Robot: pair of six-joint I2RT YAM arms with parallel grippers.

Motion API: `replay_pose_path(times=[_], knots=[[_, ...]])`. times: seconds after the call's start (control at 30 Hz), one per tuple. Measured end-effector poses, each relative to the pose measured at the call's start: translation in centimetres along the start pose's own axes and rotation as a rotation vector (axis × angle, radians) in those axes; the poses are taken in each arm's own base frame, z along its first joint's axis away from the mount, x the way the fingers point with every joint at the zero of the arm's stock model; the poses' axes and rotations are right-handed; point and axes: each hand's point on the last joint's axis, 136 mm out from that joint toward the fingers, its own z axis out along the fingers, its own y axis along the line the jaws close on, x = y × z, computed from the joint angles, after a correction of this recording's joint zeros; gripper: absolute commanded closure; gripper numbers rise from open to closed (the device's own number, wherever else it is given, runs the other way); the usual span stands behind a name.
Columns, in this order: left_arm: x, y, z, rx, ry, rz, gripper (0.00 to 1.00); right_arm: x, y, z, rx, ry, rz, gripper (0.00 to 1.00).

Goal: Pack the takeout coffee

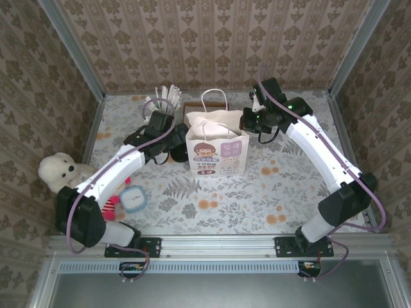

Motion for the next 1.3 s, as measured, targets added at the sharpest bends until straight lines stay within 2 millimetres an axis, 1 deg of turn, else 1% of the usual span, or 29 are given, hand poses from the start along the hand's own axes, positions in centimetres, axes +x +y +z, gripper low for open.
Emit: replay_pose_path(times=[0.17, 0.27, 0.33, 0.37, 0.5, 0.57, 0.7, 0.73, 0.77, 0.8, 0.87, 0.93, 1.0, 1.07, 1.13, 1.17, 1.23, 1.27, 1.3], knots=[[-0.3, -0.7, 0.2, 0.017, 0.003, 0.008, 0.0, -0.4, -0.6, -0.2, 0.025, -0.018, 0.004, 0.94], [-0.4, -1.0, 0.2, 0.026, 0.007, 0.016, 0.0, -0.7, -1.3, -0.3, 0.051, -0.028, 0.011, 0.86], [-0.5, -1.1, 0.1, 0.029, 0.007, 0.022, 0.0, -0.9, -1.7, -0.6, 0.064, -0.04, 0.015, 0.75], [-0.5, -1.1, 0.1, 0.029, 0.007, 0.025, 0.0, -1.1, -1.8, -0.8, 0.07, -0.048, 0.013, 0.72], [-0.7, -0.9, -0.3, 0.017, -0.003, 0.031, 0.0, -1.6, -2.1, -2.2, 0.084, -0.094, -0.001, 0.59], [-1.2, -0.7, -1.1, 0.015, -0.026, 0.032, 0.0, -1.8, -2.0, -3.3, 0.079, -0.128, -0.015, 0.5], [-3.2, 0.2, -4.4, 0.025, -0.125, 0.034, 0.0, -1.9, -2.1, -6.3, 0.058, -0.245, -0.052, 0.26], [-3.8, 0.7, -5.4, 0.022, -0.16, 0.039, 0.0, -1.9, -2.3, -7.3, 0.057, -0.292, -0.06, 0.16], [-4.3, 1.2, -6.2, 0.017, -0.188, 0.046, 0.0, -2.0, -2.6, -8.2, 0.059, -0.34, -0.064, 0.03], [-4.9, 2.0, -7.1, 0.008, -0.221, 0.06, 0.0, -2.0, -3.1, -9.2, 0.068, -0.398, -0.062, 0.0], [-5.9, 3.8, -8.3, -0.018, -0.287, 0.102, 0.0, -2.0, -4.5, -11.1, 0.1, -0.513, -0.055, 0.0], [-6.3, 5.8, -9.2, -0.048, -0.351, 0.187, 0.0, -1.9, -6.6, -12.9, 0.155, -0.637, -0.026, 0.0], [-5.7, 7.3, -9.4, -0.06, -0.389, 0.293, 0.0, -1.8, -8.9, -14.3, 0.224, -0.735, 0.01, 0.0], [-4.6, 8.3, -9.1, -0.064, -0.406, 0.403, 0.0, -1.6, -11.4, -15.1, 0.303, -0.812, 0.038, 0.0], [-3.5, 9.4, -8.0, -0.09, -0.417, 0.506, 0.0, -1.4, -14.2, -15.1, 0.398, -0.863, 0.06, 0.0], [-3.2, 10.0, -7.4, -0.107, -0.422, 0.532, 0.0, -1.2, -15.5, -14.8, 0.439, -0.871, 0.063, 0.0], [-3.0, 12.0, -5.8, -0.162, -0.428, 0.559, 0.0, -0.6, -18.7, -13.2, 0.54, -0.858, 0.064, 0.0], [-2.9, 13.1, -5.0, -0.186, -0.426, 0.556, 0.0, -0.3, -20.0, -12.3, 0.576, -0.839, 0.06, 0.0], [-2.7, 14.4, -4.1, -0.212, -0.418, 0.551, 0.0, 0.1, -21.7, -11.0, 0.622, -0.805, 0.053, 0.0]])
